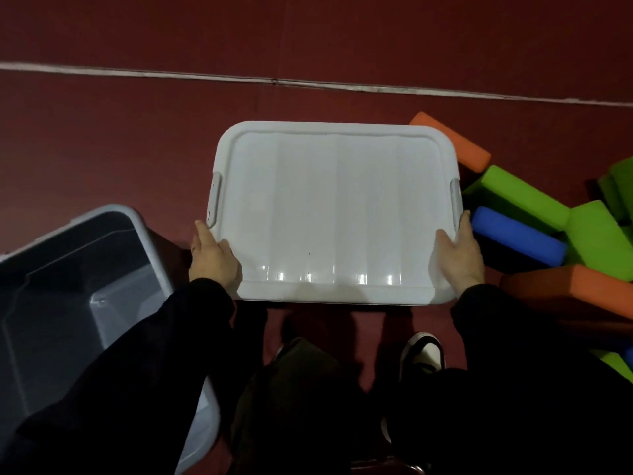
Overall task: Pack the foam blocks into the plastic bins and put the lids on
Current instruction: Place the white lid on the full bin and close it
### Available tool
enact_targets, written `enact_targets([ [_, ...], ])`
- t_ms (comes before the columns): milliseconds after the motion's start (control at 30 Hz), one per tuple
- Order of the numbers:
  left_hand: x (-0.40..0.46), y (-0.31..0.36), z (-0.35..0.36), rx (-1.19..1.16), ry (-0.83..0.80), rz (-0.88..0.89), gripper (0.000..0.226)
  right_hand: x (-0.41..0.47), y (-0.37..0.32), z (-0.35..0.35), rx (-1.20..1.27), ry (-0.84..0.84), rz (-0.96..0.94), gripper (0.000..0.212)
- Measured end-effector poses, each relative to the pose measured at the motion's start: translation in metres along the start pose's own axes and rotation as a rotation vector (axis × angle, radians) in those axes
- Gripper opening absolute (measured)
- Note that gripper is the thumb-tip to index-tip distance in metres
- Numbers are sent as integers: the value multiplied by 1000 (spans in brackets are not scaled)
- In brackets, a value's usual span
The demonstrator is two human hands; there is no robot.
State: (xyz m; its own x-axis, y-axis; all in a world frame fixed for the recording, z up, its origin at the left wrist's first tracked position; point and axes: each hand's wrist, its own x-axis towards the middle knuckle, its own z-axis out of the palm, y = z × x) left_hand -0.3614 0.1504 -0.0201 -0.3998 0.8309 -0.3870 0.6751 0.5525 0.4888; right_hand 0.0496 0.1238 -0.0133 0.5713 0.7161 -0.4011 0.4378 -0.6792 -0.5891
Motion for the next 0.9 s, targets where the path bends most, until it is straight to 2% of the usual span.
enact_targets([
  [67,-20,-2,6,-262,61,-161,84,-6,1,2,247,61,220,89],
  [133,-46,-11,16,-537,18,-429,93,-17,13,5,511,55,543,98],
  [200,-75,-17,27,-954,-248,-662,78,-34,25,8,813,-157,743,79],
  [233,-87,-14,31,-1073,-398,-719,67,-43,27,11,931,-233,800,69],
  [267,-94,-10,35,-1119,-510,-709,59,-54,26,15,1042,-291,859,67],
  [300,-99,-8,41,-1140,-555,-679,54,-67,24,18,1113,-345,903,73],
  [367,-105,-3,51,-1209,-496,-653,46,-97,19,31,1198,-450,961,85],
  [400,-105,0,52,-1249,-458,-652,44,-111,13,40,1238,-506,951,85],
  [500,-95,11,52,-1325,-390,-562,42,-127,-8,71,1346,-562,865,64],
  [633,-51,33,40,-1239,-315,-409,36,-115,-47,108,1468,-518,805,45],
  [700,-30,51,34,-1184,-351,-365,40,-100,-72,123,1524,-530,811,41],
  [767,-18,70,28,-1098,-390,-291,53,-76,-101,137,1576,-528,805,36],
  [833,-15,83,18,-1022,-379,-214,66,-50,-133,151,1627,-542,790,35],
  [900,-17,83,7,-965,-347,-188,66,-20,-166,161,1664,-556,774,38],
])
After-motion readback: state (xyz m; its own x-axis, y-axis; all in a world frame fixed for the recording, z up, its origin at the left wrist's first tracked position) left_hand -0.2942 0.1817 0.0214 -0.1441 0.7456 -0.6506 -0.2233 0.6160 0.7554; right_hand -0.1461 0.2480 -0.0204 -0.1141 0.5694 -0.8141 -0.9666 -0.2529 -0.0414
